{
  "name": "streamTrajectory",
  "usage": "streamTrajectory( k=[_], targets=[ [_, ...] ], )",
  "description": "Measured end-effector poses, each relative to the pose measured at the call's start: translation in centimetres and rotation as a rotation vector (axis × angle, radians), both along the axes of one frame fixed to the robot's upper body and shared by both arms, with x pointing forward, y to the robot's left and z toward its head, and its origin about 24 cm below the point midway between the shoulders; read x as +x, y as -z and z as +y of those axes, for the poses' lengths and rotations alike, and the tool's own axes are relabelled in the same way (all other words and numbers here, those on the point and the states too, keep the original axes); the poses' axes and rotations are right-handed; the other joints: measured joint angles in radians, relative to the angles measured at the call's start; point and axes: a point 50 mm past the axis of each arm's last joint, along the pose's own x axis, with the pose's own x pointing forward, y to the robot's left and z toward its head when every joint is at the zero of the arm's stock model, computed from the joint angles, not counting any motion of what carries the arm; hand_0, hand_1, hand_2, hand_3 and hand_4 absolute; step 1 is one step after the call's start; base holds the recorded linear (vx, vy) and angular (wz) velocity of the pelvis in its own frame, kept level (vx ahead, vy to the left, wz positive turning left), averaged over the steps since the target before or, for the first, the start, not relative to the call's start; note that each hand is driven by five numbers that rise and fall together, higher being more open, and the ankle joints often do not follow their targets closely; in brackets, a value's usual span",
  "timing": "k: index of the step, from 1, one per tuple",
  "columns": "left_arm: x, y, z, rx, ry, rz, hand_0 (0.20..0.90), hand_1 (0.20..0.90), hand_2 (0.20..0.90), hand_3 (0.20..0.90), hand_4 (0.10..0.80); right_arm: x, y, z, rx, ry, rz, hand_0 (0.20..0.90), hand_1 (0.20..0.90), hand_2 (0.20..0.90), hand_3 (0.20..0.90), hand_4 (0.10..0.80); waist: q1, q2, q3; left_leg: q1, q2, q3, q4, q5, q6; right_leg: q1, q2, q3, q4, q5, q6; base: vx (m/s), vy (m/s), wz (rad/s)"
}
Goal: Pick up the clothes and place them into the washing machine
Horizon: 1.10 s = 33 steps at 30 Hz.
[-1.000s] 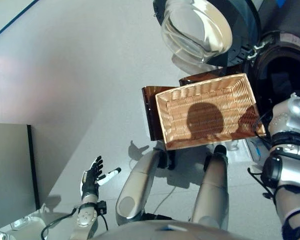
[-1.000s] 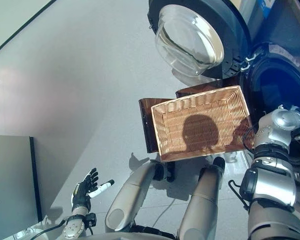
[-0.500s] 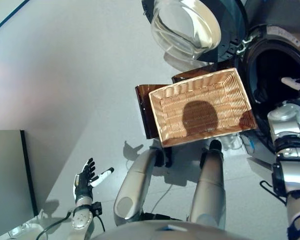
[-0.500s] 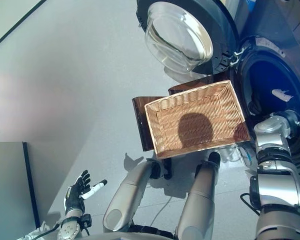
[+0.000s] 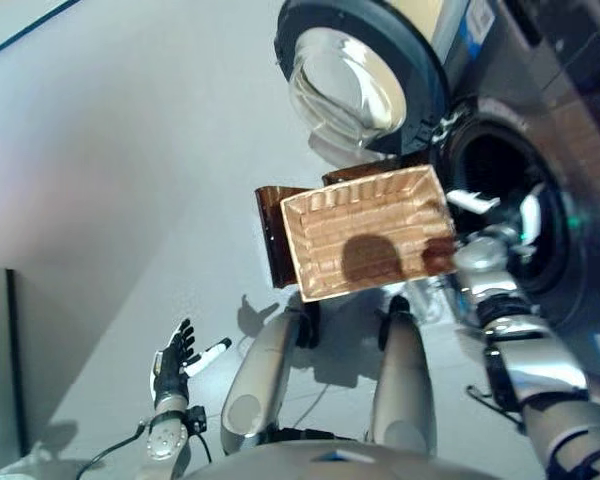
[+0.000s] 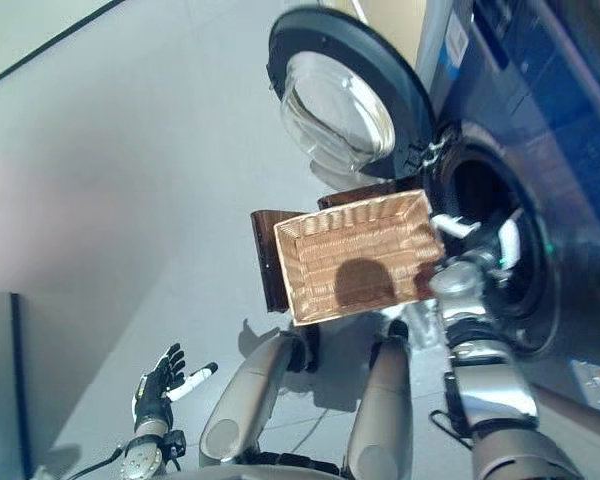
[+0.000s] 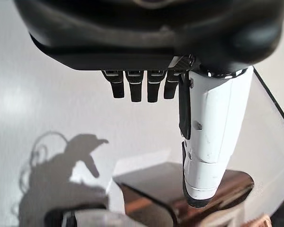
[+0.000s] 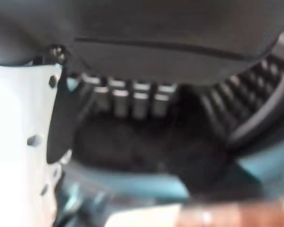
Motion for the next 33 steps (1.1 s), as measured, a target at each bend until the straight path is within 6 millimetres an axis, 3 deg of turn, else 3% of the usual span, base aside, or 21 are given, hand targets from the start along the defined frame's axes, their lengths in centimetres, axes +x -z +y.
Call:
streamTrajectory(
  k=[3,9,13,17,21,25,30,33],
  targets=[
    [0.5,-0.2,0.2,0.024,0.026,-0.003,0.900,0.900,0.900,0.900,0.800,0.1,0.6,1.1,0.069,-0.015,-0.014,0.900,0.900,0.900,0.900,0.800,0.043,0.001,-0.002,-0.003,-0.003,-0.055,-0.014,0.018,-0.023,0.017,-0.006,-0.063,-0.001,-0.009,-0.023,-0.018,-0.043,0.53],
    [-0.4,0.5,1.3,0.083,0.042,0.080,0.900,0.900,0.900,0.900,0.800,0.3,0.9,2.4,0.141,-0.058,-0.036,0.900,0.900,0.900,0.900,0.800,0.083,-0.003,-0.004,0.014,-0.007,-0.120,-0.054,0.041,-0.044,0.061,-0.011,-0.124,-0.034,-0.010,-0.043,0.054,-0.023,0.25],
    [-1.5,1.4,2.3,0.100,0.008,0.169,0.900,0.900,0.900,0.900,0.800,-1.2,3.7,3.7,0.236,-0.090,0.008,0.900,0.900,0.900,0.900,0.800,0.097,-0.050,-0.026,0.091,-0.003,-0.133,-0.126,0.063,-0.044,0.142,-0.010,-0.144,-0.102,-0.004,-0.045,0.140,-0.015,0.05],
    [-2.1,1.7,2.9,0.114,0.009,0.209,0.900,0.900,0.900,0.900,0.800,-4.6,7.9,4.6,0.314,-0.099,0.112,0.900,0.900,0.900,0.900,0.800,0.098,-0.118,-0.077,0.165,-0.004,-0.143,-0.213,0.091,-0.037,0.229,-0.006,-0.165,-0.194,0.014,-0.034,0.151,-0.005,0.13],
    [-2.3,2.0,2.8,0.120,0.021,0.239,0.900,0.900,0.900,0.900,0.800,-9.9,12.3,4.0,0.386,-0.043,0.255,0.900,0.900,0.900,0.900,0.800,0.086,-0.166,-0.140,0.262,-0.006,-0.144,-0.293,0.111,-0.016,0.354,-0.005,-0.194,-0.319,0.058,-0.014,0.149,-0.007,0.08],
    [-3.6,3.0,3.1,0.118,0.001,0.334,0.900,0.900,0.900,0.900,0.800,-14.1,15.1,3.9,0.431,-0.022,0.369,0.900,0.900,0.900,0.900,0.800,0.046,-0.190,-0.212,0.324,-0.012,-0.138,-0.359,0.118,0.001,0.435,-0.006,-0.202,-0.423,0.089,0.007,0.100,0.002,-0.02],
    [-7.6,4.7,2.7,0.074,0.024,0.532,0.900,0.900,0.900,0.900,0.800,-23.2,18.9,3.8,0.470,-0.011,0.637,0.900,0.900,0.900,0.900,0.800,-0.016,-0.206,-0.326,0.445,-0.015,-0.110,-0.455,0.121,0.014,0.547,-0.006,-0.189,-0.548,0.122,0.029,0.080,0.003,-0.17],
    [-9.0,5.1,2.5,0.041,0.043,0.588,0.900,0.900,0.900,0.900,0.800,-28.9,20.4,3.9,0.495,0.021,0.834,0.900,0.900,0.900,0.900,0.800,-0.027,-0.210,-0.374,0.504,-0.012,-0.086,-0.501,0.122,0.016,0.592,0.001,-0.172,-0.594,0.135,0.032,0.015,-0.009,-0.25]
  ],
)
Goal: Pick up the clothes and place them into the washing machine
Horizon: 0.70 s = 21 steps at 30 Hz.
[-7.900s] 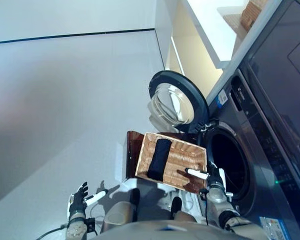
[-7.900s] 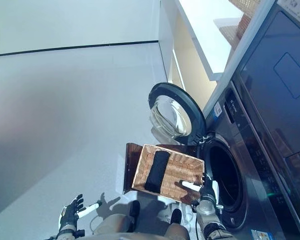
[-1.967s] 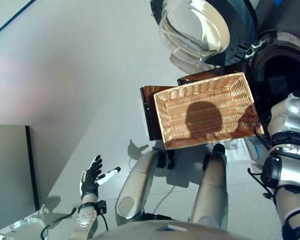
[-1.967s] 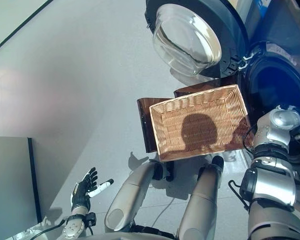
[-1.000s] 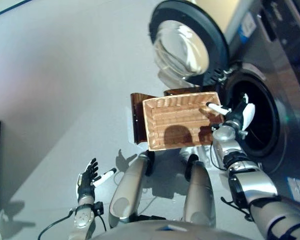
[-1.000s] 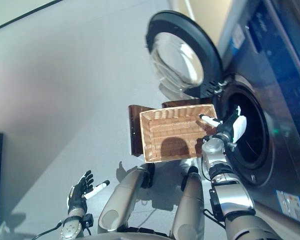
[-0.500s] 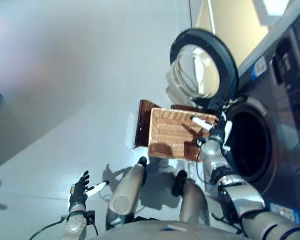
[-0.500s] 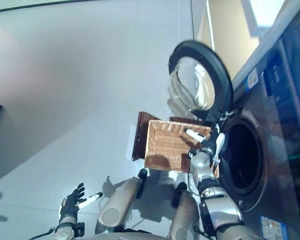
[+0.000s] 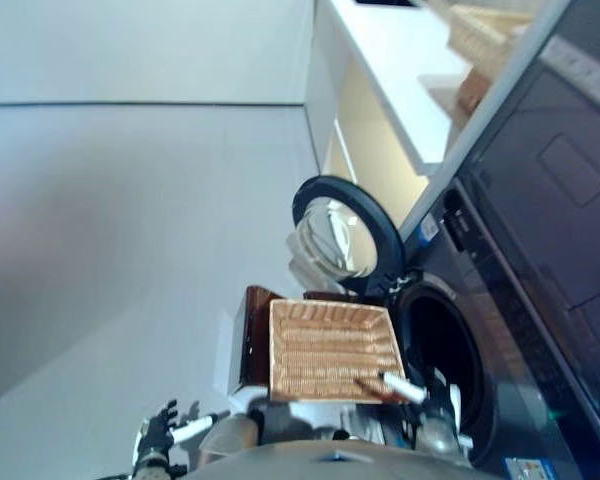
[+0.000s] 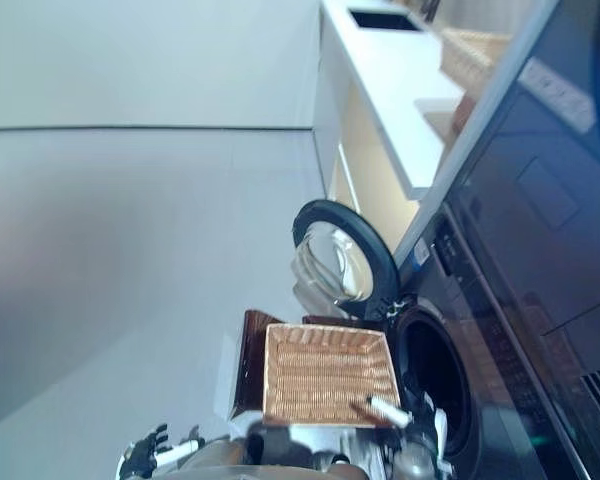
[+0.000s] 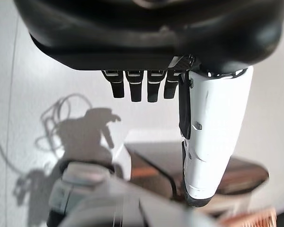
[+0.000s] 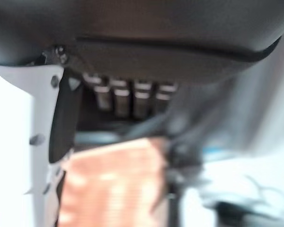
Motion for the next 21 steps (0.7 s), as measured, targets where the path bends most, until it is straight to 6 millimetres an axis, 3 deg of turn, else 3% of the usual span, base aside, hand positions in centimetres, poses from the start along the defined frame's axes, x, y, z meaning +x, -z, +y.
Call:
streamTrajectory(
  k=[3,7,15,21],
  targets=[
    [-0.5,0.1,-0.1,-0.018,0.005,0.022,0.900,0.900,0.900,0.900,0.800,-3.6,0.6,0.2,0.028,-0.049,0.141,0.900,0.900,0.900,0.900,0.800,-0.019,0.003,-0.029,0.024,0.010,0.023,-0.029,-0.004,-0.006,0.013,0.004,0.018,-0.015,0.001,-0.003,-0.030,-0.027,-0.23],
    [-1.2,0.3,-0.2,-0.046,0.014,0.056,0.900,0.900,0.900,0.900,0.800,-5.0,0.7,0.4,0.044,-0.080,0.190,0.900,0.900,0.900,0.900,0.800,-0.042,0.013,-0.056,0.066,0.010,0.038,-0.059,0.002,-0.008,0.031,0.005,0.039,-0.017,0.003,-0.002,-0.052,-0.014,-0.18],
    [-1.8,0.5,-0.4,-0.054,0.074,0.122,0.900,0.900,0.900,0.900,0.800,-6.0,0.8,0.0,0.059,-0.092,0.275,0.900,0.900,0.900,0.900,0.800,-0.044,0.013,-0.105,0.115,0.010,0.044,-0.075,0.004,-0.006,0.070,0.003,0.049,-0.016,0.002,-0.001,-0.009,-0.003,-0.03],
    [-1.8,0.7,-0.8,-0.061,0.139,0.162,0.900,0.900,0.900,0.900,0.800,-5.5,0.7,-0.8,0.055,-0.097,0.284,0.900,0.900,0.900,0.900,0.800,-0.050,0.030,-0.117,0.142,0.013,0.047,-0.089,0.008,-0.001,0.087,0.003,0.051,-0.012,-0.002,0.004,0.001,-0.013,-0.01]
  ],
)
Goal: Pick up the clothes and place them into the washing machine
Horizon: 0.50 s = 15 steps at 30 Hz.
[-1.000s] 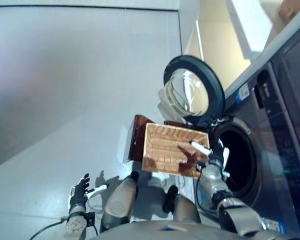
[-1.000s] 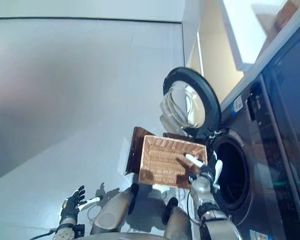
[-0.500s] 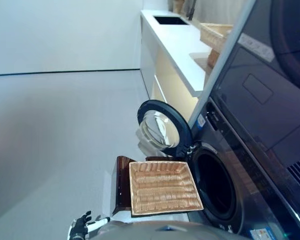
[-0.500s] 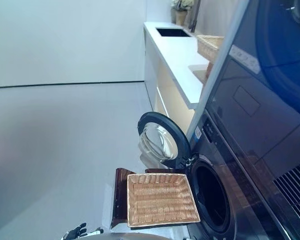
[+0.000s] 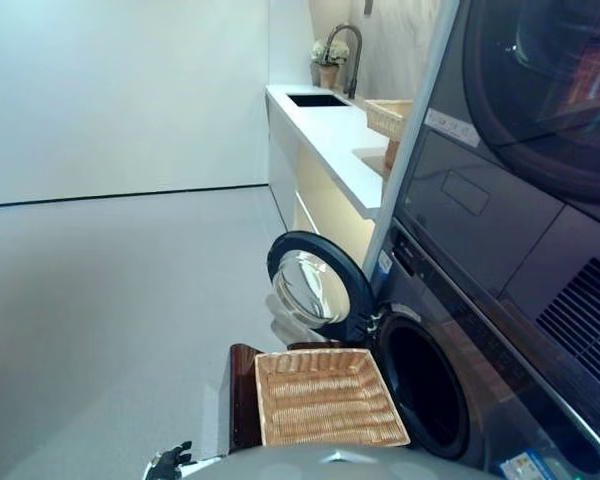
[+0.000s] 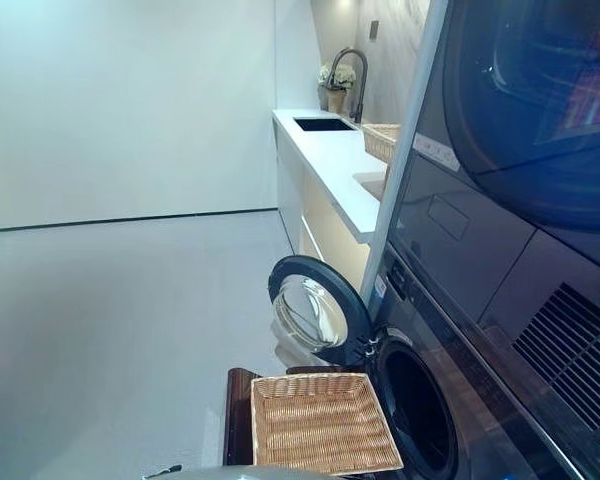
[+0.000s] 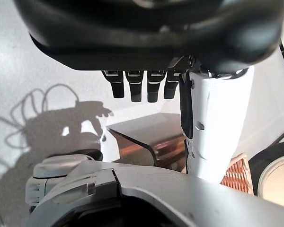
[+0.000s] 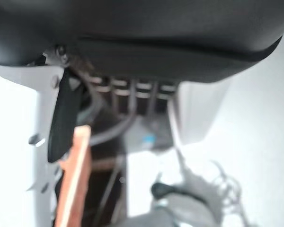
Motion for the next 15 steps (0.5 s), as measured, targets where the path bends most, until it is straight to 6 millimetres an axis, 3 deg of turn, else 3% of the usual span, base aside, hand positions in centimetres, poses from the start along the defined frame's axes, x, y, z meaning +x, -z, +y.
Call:
streamTrajectory(
  k=[15],
  targets=[
    [-0.42,0.09,-0.16,-0.007,0.032,0.033,0.900,0.900,0.900,0.900,0.800,-0.45,0.01,0.01,0.002,0.009,0.017,0.900,0.900,0.900,0.900,0.800,-0.018,0.005,-0.025,0.017,0.013,0.013,-0.007,0.006,-0.005,0.009,0.007,0.001,0.016,-0.007,-0.004,0.000,-0.007,0.00]
  ],
)
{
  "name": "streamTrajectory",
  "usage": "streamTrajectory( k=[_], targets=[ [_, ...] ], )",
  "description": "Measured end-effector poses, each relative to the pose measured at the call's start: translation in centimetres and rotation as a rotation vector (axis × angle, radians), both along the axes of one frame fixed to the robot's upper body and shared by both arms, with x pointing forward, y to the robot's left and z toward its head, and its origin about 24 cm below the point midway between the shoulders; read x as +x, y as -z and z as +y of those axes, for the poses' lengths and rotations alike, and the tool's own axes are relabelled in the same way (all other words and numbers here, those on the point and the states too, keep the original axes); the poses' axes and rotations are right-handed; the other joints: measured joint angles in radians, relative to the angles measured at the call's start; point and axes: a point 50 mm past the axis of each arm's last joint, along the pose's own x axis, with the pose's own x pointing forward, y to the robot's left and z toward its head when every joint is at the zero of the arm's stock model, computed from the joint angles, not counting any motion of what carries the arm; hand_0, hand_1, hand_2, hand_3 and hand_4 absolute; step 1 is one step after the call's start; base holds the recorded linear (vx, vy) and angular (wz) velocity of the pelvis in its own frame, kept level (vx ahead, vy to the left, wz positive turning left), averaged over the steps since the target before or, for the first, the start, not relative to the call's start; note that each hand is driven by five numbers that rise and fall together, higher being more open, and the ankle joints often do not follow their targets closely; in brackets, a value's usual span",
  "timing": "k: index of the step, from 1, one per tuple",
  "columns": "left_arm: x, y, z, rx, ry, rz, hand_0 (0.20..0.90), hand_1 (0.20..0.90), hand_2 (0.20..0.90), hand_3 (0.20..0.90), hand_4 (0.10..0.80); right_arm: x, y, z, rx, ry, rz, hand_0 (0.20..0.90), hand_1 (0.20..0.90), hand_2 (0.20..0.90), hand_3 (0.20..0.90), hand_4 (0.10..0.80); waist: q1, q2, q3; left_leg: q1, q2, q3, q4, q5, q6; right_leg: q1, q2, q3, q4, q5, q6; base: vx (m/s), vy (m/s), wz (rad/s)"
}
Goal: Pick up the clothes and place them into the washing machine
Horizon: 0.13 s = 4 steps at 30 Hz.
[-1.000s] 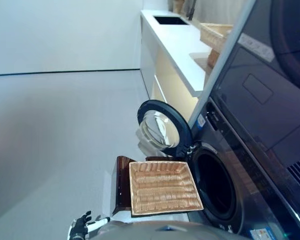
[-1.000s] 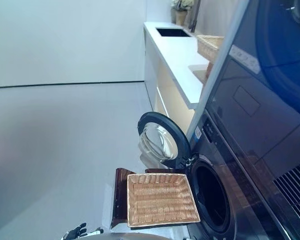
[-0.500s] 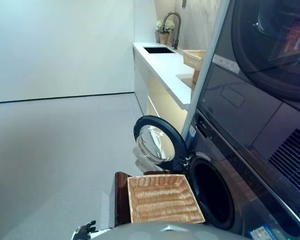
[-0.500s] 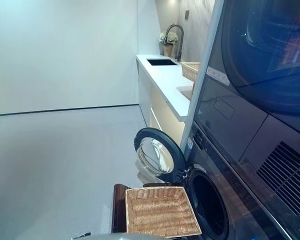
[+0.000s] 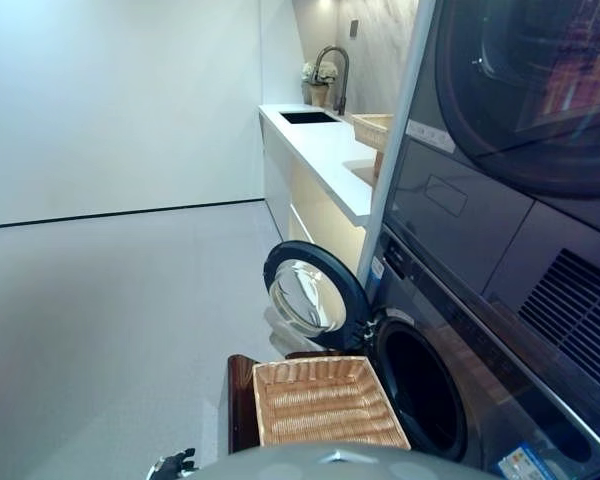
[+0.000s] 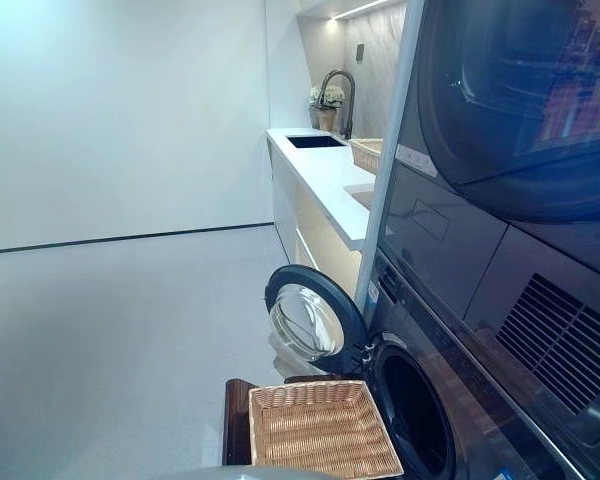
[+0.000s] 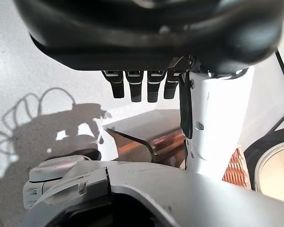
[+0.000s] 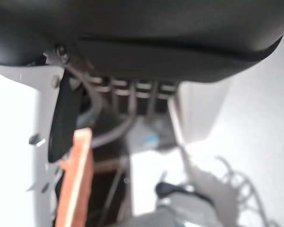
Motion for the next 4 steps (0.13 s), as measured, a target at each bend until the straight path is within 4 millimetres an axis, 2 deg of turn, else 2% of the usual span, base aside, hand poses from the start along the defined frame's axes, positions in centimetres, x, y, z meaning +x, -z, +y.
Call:
streamTrajectory(
  k=[4],
  targets=[
    [-0.14,0.01,0.01,0.001,0.000,0.005,0.900,0.900,0.900,0.900,0.800,-0.14,0.02,0.02,0.001,0.000,0.015,0.900,0.900,0.900,0.900,0.800,0.000,-0.001,-0.008,0.000,0.000,0.000,-0.001,0.000,0.000,0.000,0.000,0.000,0.000,0.000,-0.001,0.000,0.000,0.00]
  ],
)
